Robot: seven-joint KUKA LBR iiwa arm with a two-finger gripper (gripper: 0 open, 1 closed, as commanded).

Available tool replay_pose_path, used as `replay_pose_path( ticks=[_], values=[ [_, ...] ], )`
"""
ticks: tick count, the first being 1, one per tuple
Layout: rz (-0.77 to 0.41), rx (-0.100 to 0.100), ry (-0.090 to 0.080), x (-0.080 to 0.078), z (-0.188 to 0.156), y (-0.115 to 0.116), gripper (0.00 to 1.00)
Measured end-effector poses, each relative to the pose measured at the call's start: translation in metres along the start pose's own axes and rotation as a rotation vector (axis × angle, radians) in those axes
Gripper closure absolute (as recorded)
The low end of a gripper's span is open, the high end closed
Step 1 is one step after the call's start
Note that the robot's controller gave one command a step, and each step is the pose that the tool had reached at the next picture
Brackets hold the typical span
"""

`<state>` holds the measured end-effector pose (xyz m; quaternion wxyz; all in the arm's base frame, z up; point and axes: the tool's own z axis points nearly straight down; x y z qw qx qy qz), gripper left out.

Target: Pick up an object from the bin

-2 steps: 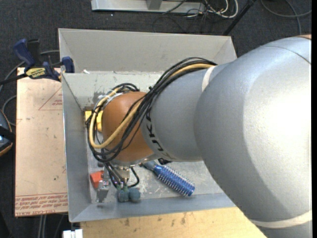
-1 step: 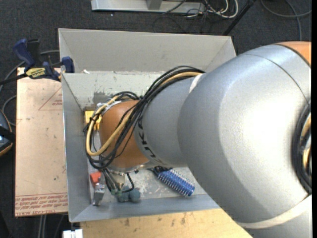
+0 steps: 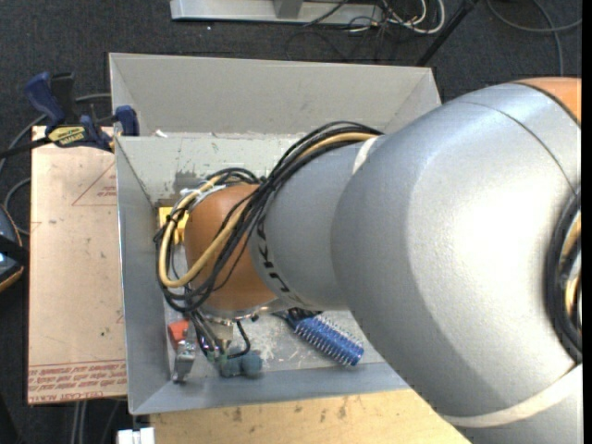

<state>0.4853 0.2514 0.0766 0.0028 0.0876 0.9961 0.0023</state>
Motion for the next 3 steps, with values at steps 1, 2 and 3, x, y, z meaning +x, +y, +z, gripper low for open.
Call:
replay_pose_path(
  ticks=[1, 2, 3],
  values=[
    [-0.001, -0.001, 0.003, 0.001, -0.001, 0.001, 1.00],
    [-0.001, 0.002, 0.003, 0.000, -0.027, 0.002, 1.00],
    [0.000, 0.003, 0.003, -0.001, -0.046, 0.002, 1.00]
  ],
)
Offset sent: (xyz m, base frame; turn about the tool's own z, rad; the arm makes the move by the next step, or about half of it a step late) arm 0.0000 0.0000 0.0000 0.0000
